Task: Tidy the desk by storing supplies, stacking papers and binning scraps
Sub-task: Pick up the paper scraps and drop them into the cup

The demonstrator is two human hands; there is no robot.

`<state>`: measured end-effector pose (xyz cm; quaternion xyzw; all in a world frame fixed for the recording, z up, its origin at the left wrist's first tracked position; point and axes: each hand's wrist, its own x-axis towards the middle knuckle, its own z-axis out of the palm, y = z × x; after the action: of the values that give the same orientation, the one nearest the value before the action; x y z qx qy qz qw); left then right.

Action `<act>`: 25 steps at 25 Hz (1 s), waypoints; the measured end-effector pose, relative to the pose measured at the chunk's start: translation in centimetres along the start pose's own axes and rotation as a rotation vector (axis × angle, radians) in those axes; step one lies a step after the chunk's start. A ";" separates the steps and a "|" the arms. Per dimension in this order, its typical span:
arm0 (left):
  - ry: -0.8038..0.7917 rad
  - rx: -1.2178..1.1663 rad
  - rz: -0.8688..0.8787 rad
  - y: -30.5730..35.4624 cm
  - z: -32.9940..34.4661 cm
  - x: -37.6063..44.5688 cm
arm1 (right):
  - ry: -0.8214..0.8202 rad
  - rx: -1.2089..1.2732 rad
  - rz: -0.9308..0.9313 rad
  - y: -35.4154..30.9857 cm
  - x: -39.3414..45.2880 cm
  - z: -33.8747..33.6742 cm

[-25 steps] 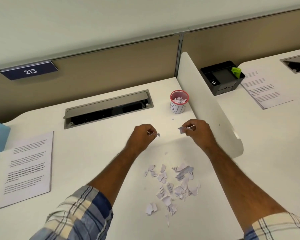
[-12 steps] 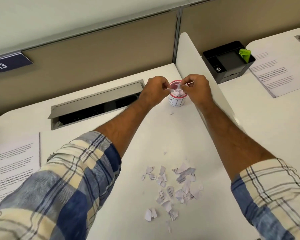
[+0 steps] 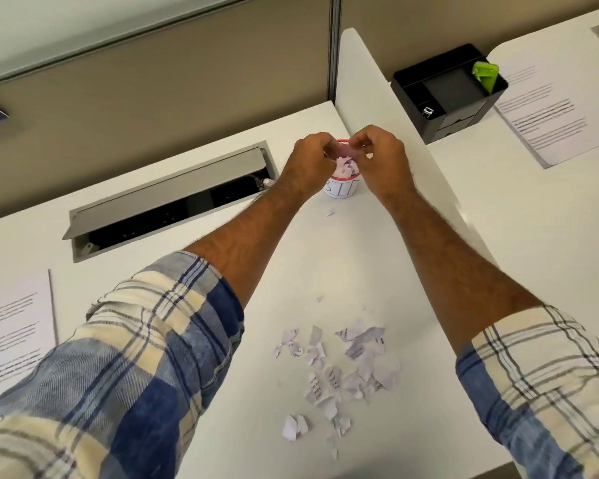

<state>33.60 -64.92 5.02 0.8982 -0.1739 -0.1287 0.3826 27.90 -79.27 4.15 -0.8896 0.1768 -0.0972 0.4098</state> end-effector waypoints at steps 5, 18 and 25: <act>0.057 -0.044 0.025 -1.5 -1.0 -3.2 | 0.026 0.049 -0.097 0.2 -2.2 -0.5; -0.066 0.046 -0.188 -12.3 -0.2 -23.6 | -0.370 -0.070 0.026 5.9 -16.1 0.3; -0.077 0.014 -0.273 -13.4 2.0 -29.2 | -0.495 -0.165 0.139 9.1 -21.2 0.4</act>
<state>9.30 -45.54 -3.33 0.9105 -0.0657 -0.2127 0.3485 6.43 -76.12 -3.58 -0.9024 0.1391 0.1663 0.3725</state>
